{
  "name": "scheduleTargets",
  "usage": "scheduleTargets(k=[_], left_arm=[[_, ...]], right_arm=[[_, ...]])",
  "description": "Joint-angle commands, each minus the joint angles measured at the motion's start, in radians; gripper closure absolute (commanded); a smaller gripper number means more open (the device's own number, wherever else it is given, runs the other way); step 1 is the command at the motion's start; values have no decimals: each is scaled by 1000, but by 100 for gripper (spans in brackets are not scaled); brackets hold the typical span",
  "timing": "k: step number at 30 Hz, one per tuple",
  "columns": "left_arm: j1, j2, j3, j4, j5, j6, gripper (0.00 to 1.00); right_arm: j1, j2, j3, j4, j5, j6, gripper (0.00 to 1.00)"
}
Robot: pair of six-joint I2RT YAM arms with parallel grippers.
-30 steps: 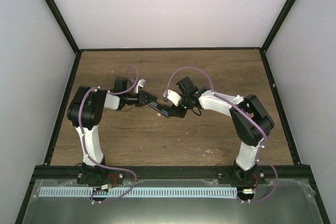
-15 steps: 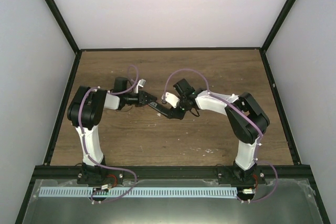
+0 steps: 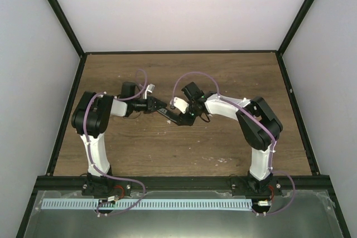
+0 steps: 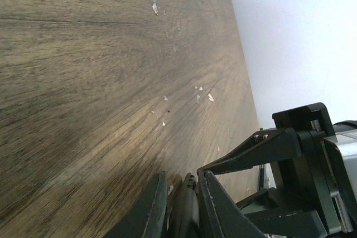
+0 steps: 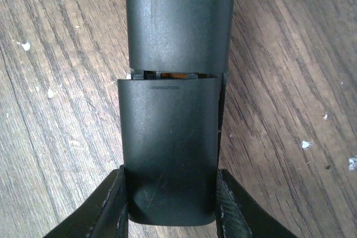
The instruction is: Load the batteries into the remote control
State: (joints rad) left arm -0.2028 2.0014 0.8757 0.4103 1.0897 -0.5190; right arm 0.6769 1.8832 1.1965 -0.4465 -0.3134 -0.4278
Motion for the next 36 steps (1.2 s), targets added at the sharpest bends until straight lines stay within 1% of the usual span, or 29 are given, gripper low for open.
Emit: scheduleTargets(k=[1,14,36], left_arm=[[-6,17,-12,-5,-33,56,100],[-7,14,-13,-10,-37,60,100],[-8,17,-12,-9,-31,61,100]], right_arm=[[10,17,41,-31,-8,16,70],[10,38,53,-42,1,49,69],[10,68,92,-43,6,43,66]])
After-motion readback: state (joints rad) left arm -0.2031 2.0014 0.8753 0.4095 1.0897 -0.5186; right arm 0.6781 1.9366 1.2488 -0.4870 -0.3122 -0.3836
